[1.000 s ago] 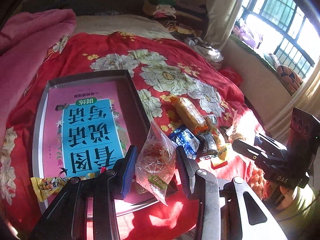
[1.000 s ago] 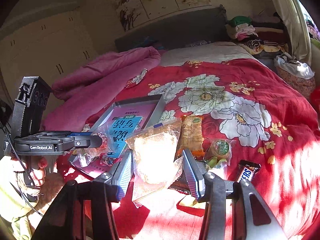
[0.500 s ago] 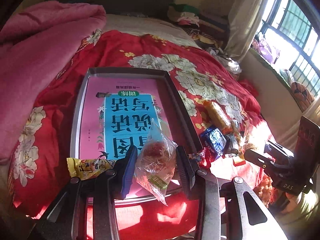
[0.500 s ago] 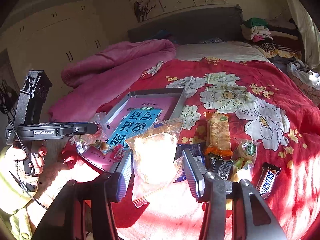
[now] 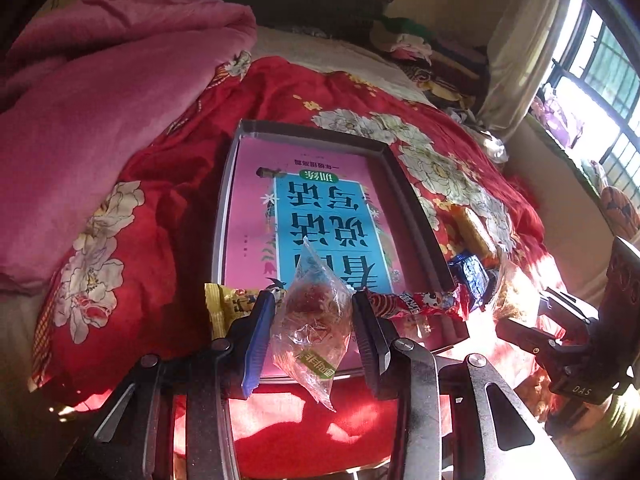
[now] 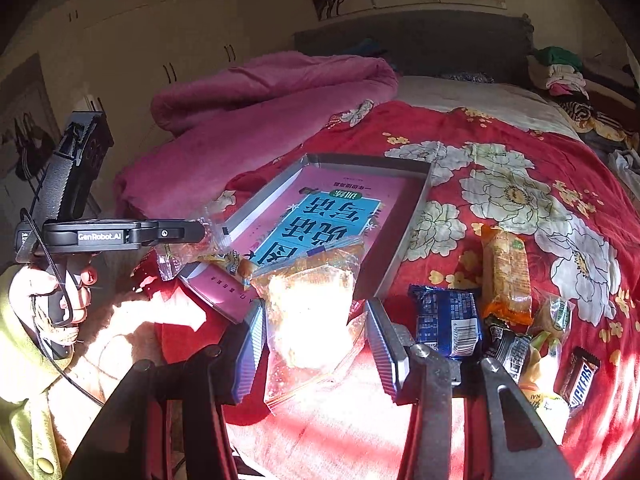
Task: Organize snacks
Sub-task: 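Carry both clear bags over the metal tray, then lower both bags onto the tray and open both tools, then move both open tools back from the tray to the snack pile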
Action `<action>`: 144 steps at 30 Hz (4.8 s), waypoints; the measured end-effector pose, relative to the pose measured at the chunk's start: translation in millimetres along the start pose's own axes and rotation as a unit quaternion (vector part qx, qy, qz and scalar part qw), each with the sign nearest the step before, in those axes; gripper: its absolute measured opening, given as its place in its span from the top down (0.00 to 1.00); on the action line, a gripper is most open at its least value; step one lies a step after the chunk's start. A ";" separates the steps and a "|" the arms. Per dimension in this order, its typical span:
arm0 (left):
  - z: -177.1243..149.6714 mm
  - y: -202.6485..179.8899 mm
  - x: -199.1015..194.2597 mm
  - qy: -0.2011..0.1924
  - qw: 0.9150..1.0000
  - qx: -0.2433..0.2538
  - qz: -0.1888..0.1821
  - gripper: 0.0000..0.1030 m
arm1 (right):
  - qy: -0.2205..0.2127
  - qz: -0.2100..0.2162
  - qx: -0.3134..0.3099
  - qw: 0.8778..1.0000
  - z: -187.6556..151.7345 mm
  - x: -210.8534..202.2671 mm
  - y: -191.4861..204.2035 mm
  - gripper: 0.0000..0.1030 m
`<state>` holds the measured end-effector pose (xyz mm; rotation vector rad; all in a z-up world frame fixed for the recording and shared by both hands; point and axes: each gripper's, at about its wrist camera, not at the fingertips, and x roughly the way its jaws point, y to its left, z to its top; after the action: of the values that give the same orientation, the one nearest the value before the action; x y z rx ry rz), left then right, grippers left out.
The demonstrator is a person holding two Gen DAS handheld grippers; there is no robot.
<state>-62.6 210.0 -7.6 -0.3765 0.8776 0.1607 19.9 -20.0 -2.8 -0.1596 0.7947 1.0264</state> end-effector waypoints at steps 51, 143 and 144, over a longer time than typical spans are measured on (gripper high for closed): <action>-10.7 -9.5 53.9 0.003 1.000 0.027 -0.011 0.60 | 0.076 -0.025 -0.034 0.996 0.3 76.5 15.7 0.51; -10.6 -45.0 21.8 -0.056 0.997 0.018 -0.053 0.24 | -0.041 -0.121 -0.001 0.992 10.9 -3.4 -2.9 0.10; -10.9 -46.3 20.8 -0.056 0.997 0.017 -0.052 0.24 | -0.044 -0.122 0.002 0.992 10.8 -6.0 -4.6 0.10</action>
<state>-43.9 162.7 -18.2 -0.3762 0.7477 0.0693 27.6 -21.5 7.8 -0.2005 0.6783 0.7952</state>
